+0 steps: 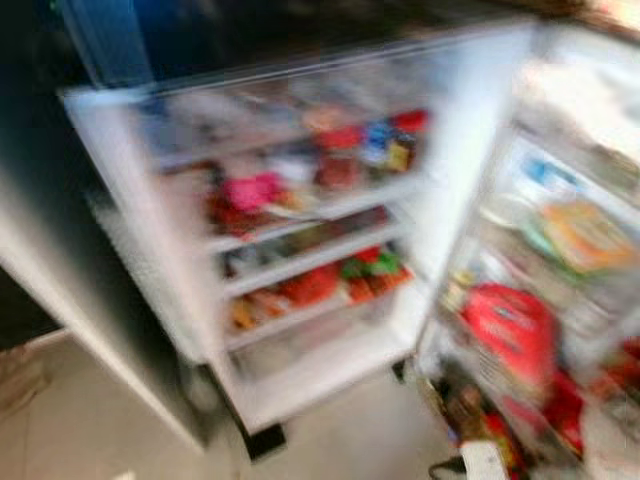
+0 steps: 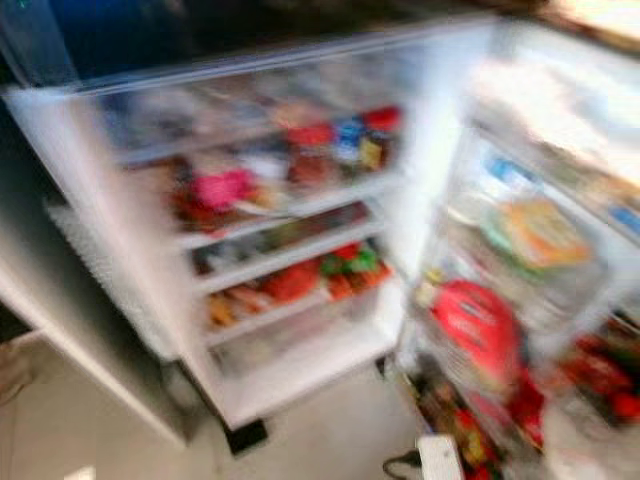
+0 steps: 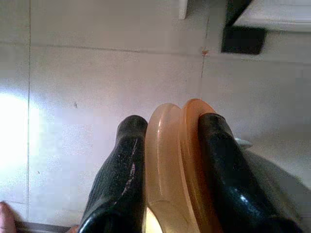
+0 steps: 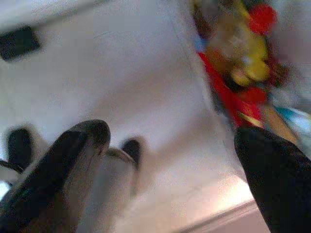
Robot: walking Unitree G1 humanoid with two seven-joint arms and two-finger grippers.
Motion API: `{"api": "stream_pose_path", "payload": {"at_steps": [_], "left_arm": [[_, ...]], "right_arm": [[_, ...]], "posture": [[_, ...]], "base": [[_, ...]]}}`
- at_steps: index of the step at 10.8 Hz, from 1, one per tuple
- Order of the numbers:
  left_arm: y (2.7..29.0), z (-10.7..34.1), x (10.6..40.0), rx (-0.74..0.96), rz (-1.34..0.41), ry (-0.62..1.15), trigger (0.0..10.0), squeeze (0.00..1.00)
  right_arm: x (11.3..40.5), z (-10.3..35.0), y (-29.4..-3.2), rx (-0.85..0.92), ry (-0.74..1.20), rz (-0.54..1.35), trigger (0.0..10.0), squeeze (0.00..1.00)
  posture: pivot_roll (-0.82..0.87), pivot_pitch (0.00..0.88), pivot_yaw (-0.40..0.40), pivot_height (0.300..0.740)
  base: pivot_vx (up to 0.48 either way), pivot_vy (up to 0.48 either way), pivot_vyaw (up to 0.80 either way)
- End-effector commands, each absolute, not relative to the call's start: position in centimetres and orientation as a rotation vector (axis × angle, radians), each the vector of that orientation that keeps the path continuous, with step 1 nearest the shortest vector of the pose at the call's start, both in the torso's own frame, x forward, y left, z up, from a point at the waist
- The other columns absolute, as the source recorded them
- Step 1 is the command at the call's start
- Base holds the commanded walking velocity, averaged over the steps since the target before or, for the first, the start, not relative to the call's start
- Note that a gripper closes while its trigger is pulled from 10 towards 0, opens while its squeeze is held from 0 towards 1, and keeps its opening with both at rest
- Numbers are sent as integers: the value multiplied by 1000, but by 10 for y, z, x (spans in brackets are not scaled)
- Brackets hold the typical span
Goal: Restocking fridge
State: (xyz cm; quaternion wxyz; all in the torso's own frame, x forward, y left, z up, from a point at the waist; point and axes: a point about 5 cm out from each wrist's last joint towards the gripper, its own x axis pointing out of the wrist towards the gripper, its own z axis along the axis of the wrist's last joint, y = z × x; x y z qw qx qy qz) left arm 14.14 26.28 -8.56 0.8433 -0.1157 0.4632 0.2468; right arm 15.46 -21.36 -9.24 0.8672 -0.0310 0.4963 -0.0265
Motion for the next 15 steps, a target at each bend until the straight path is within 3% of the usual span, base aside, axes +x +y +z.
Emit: {"api": "stream_pose_path", "payload": {"at_steps": [1, 5, 6, 7, 9, 11, 13, 15], "left_arm": [[260, -88, 137, -262, 501, 987, 10000, 0], [259, -83, 147, -308, 458, 884, 10000, 0], [250, -52, 212, -303, 381, 683, 10000, 0], [246, -32, 242, -291, 339, 576, 10000, 0], [242, -6, 269, -374, 264, 402, 10000, 0], [215, 14, 279, -502, 118, 293, 10000, 0], [171, 34, 264, -604, -8, 234, 10000, 0], [151, 45, 260, -631, -112, 227, 10000, 0]], "right_arm": [[157, -92, -211, -64, 1037, -49, 10000, 0], [160, -91, -211, -72, 1034, -48, 10000, 0], [161, -91, -211, -81, 1038, -33, 10000, 0], [161, -91, -211, -83, 1038, -32, 10000, 0], [159, -91, -212, -92, 1045, -35, 10000, 0], [156, -92, -214, -106, 1056, -25, 10000, 0], [153, -93, -216, -112, 1064, -36, 10000, 0], [152, -93, -219, -146, 1072, -66, 10000, 0]], "posture": [[-28, 0, 34, 740], [-20, 0, 34, 740], [-18, 0, 31, 740], [-16, 0, 31, 740], [-7, 0, 34, 740], [-1, 0, 34, 740], [-8, 0, 34, 740], [7, 0, 24, 740]], "base": [[0, 0, 0], [0, 0, 0], [0, 0, 0], [0, 0, 0], [0, 0, 0], [0, 0, 0], [0, 0, 0], [0, 0, 0]]}}
